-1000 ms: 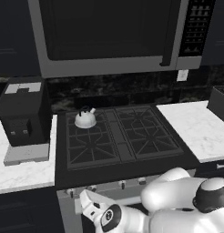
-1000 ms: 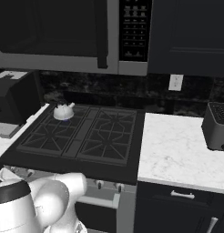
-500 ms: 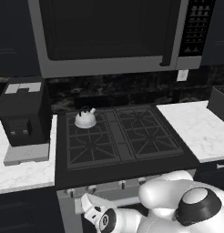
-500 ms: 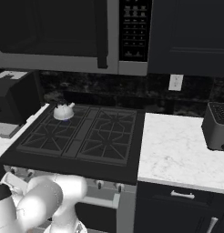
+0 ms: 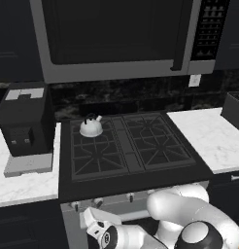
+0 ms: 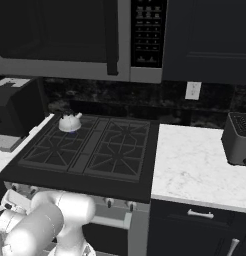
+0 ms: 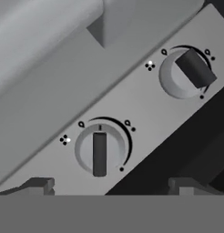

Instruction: Turn off the rear left burner of the stove.

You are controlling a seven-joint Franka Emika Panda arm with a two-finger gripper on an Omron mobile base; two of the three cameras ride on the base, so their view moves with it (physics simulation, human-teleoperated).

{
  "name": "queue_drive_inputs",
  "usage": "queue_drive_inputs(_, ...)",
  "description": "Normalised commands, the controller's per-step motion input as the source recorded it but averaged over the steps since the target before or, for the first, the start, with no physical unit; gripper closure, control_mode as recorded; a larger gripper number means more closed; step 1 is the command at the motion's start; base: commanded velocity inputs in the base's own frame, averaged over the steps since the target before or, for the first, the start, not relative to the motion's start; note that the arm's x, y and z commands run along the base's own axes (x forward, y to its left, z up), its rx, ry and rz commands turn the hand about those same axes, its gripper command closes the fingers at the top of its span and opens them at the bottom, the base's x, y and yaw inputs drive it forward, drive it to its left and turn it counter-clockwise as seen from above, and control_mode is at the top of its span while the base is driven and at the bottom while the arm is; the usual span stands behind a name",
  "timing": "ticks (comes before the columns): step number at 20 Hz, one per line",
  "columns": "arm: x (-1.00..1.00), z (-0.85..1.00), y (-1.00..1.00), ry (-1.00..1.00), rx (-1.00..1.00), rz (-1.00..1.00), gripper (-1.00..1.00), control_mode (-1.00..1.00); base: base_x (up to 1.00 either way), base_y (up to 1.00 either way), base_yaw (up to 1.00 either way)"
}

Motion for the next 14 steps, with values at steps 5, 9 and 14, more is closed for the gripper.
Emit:
queue_drive_inputs(5, 0.2, -0.05, 0.13, 0.0, 0.0, 0.0, -1.0, -1.0, 0.0, 0.0, 0.0)
queue_drive_inputs(9, 0.13, -0.2, 0.01, 0.0, 0.0, 0.0, -1.0, -1.0, 0.0, 0.0, 0.0)
queue_drive_inputs(14, 0.06, -0.26, 0.0, 0.0, 0.0, 0.0, -1.0, -1.0, 0.0, 0.0, 0.0)
